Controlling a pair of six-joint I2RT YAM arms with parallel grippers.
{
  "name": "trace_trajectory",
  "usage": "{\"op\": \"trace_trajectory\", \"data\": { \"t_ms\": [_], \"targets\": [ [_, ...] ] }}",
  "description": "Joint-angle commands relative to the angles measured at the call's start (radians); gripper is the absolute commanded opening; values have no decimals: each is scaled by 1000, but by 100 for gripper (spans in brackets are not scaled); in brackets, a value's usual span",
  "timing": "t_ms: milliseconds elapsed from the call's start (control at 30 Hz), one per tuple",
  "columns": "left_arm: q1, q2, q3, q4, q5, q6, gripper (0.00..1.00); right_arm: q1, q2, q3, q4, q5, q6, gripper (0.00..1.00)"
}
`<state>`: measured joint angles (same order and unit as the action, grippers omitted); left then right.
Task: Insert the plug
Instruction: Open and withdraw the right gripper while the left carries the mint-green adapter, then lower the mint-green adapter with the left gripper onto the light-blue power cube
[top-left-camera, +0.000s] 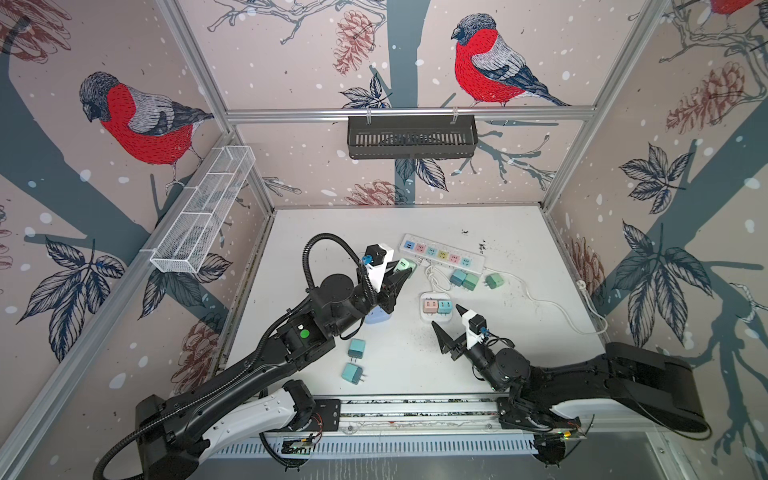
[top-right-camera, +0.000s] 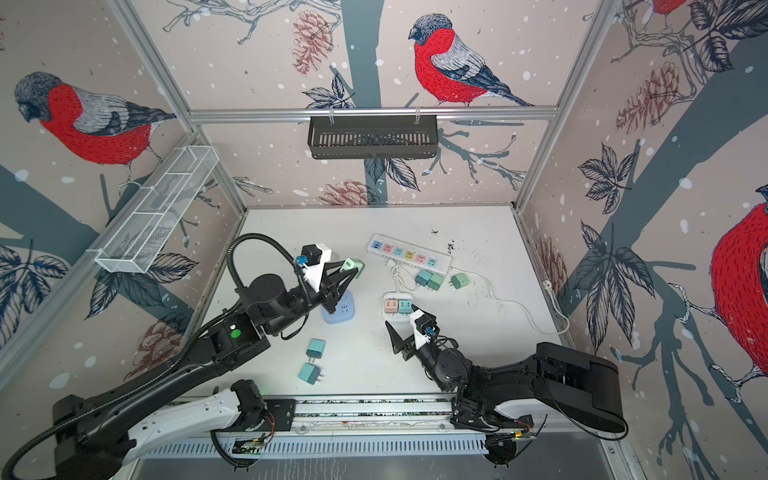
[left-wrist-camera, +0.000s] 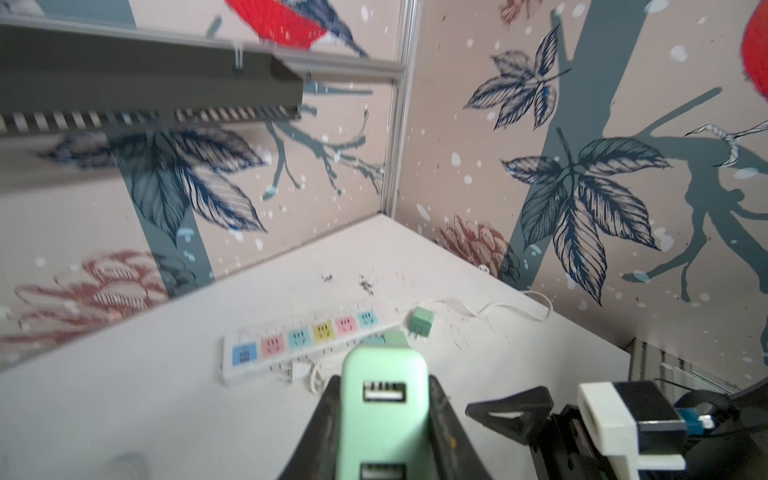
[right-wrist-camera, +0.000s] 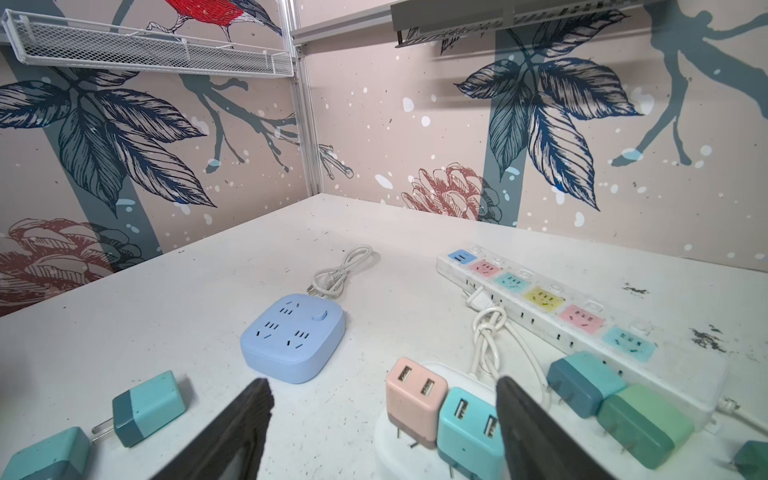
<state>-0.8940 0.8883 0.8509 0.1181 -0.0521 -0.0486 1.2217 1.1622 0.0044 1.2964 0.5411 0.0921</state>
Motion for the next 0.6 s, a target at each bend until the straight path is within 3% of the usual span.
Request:
{"op": "trace_trajectory", "data": {
  "t_ms": [0, 67, 133, 167, 200, 267, 400, 567],
  "targets": [
    [6, -16, 20, 33, 47, 228, 0, -8, -32, -70, -33, -58, 59, 85],
    [17, -5, 48, 49, 52, 356, 0, -10, -53, -67, -65, -67, 67, 86],
    [59, 38, 125, -42, 79, 491, 0, -15, -63, -54, -110, -69, 77, 87],
    [107, 65, 168, -113, 93, 548, 0, -17, -63, -43, -133, -71, 85, 88],
    [162, 92, 205, -168, 120, 603, 0, -19, -60, -31, -154, -70, 93, 100],
    [283, 125, 232, -219, 212, 670, 0, -25, -47, -22, -156, -81, 114, 100],
    [489, 131, 162, -239, 427, 837, 0, -25, -40, -43, -99, -78, 125, 100],
    [638, 140, 19, -297, 601, 1015, 0, -26, -105, -37, -179, -24, 110, 100]
  ]
}}
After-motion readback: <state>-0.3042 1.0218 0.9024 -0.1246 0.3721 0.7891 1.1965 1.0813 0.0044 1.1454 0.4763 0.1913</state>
